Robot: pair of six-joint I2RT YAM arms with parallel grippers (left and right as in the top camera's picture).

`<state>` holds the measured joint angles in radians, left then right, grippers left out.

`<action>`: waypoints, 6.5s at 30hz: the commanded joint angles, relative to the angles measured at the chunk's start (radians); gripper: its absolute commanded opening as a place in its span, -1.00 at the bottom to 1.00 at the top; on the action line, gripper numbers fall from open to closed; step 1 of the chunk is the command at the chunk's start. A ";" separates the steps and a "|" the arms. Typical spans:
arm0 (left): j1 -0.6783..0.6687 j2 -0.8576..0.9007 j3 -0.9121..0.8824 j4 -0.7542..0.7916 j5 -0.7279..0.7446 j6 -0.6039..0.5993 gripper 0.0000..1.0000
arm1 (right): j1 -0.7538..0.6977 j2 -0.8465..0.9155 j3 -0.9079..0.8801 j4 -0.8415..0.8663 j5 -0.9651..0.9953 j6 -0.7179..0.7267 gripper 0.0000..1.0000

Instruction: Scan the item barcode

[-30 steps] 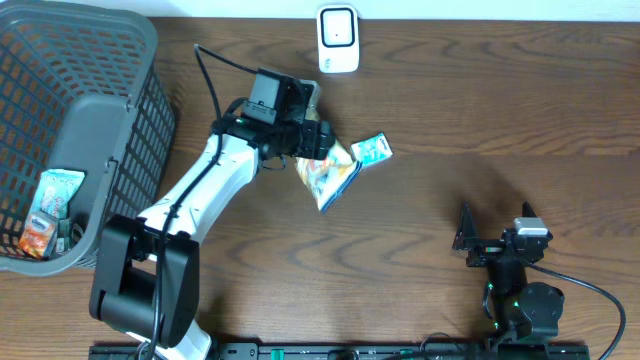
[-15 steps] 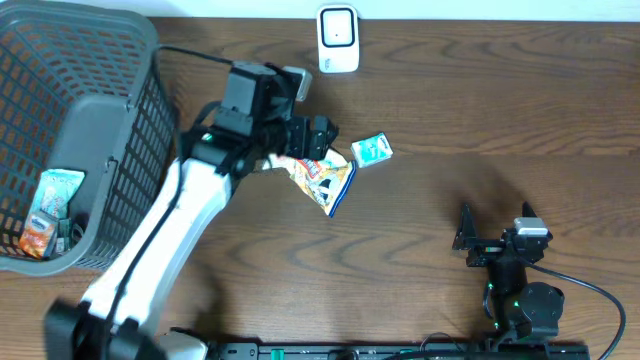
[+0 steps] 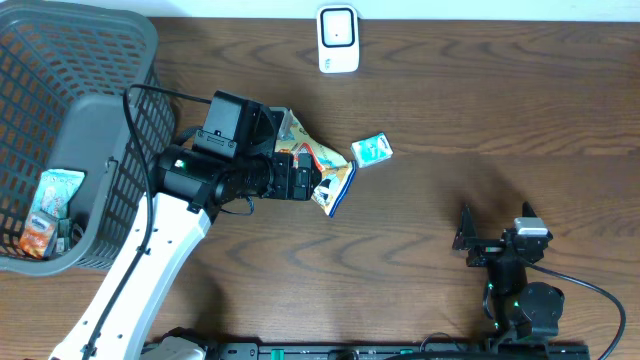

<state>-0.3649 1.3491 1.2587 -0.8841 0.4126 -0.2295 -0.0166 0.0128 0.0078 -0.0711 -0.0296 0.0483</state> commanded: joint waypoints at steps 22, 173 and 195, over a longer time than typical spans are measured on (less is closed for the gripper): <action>0.085 -0.040 0.066 0.032 -0.001 -0.073 0.96 | -0.004 -0.001 -0.002 -0.004 0.001 0.002 0.99; 0.064 0.348 0.068 0.481 0.087 -0.507 -0.08 | -0.004 -0.001 -0.002 -0.004 0.001 0.003 0.99; 0.069 0.344 0.068 0.317 0.210 -0.283 0.99 | -0.004 -0.001 -0.002 -0.004 0.001 0.003 0.99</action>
<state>-0.3012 1.6989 1.3117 -0.5652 0.5392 -0.5869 -0.0166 0.0128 0.0078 -0.0711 -0.0296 0.0479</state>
